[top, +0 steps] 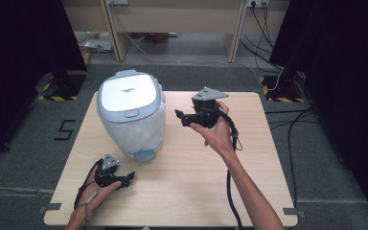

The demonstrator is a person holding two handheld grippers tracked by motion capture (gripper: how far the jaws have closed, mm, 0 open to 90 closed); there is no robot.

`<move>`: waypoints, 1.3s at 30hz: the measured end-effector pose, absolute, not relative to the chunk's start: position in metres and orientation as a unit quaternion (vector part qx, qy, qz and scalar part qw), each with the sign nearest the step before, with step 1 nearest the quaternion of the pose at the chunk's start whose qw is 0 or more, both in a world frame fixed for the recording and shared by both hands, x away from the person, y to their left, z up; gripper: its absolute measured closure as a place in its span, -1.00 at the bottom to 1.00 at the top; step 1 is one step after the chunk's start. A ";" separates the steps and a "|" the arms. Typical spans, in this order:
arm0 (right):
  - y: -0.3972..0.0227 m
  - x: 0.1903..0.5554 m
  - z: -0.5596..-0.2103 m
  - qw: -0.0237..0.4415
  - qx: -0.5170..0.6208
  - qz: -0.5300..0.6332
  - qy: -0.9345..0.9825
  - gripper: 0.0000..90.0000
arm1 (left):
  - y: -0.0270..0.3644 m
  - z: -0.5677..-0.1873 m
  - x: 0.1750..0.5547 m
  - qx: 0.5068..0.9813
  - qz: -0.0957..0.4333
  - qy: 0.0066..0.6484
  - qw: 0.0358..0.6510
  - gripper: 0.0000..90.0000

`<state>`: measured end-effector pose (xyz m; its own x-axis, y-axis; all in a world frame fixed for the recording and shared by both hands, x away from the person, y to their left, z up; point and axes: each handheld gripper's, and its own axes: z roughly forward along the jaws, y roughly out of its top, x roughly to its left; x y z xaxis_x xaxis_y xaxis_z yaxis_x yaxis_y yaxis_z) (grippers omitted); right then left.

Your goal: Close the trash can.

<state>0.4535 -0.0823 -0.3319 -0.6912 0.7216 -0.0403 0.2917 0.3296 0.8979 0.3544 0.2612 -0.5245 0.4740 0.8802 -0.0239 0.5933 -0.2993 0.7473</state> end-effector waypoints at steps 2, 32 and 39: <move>-0.091 0.453 -0.340 0.223 0.333 0.476 0.783 -0.43 | 0.261 -0.525 0.354 0.780 0.201 0.472 0.357 -0.70; -0.139 0.412 -0.389 0.209 0.370 0.498 0.756 -0.63 | 0.261 -0.525 0.354 0.779 0.202 0.472 0.360 -0.70; -0.144 0.402 -0.401 0.207 0.369 0.505 0.752 -0.66 | 0.261 -0.525 0.354 0.779 0.202 0.473 0.359 -0.70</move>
<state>0.4016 -0.1439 -0.4009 -0.6421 0.7642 0.0607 0.3452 0.2175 0.9130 0.3544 0.2609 -0.5250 0.4715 0.8815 -0.0253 0.5911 -0.2946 0.7509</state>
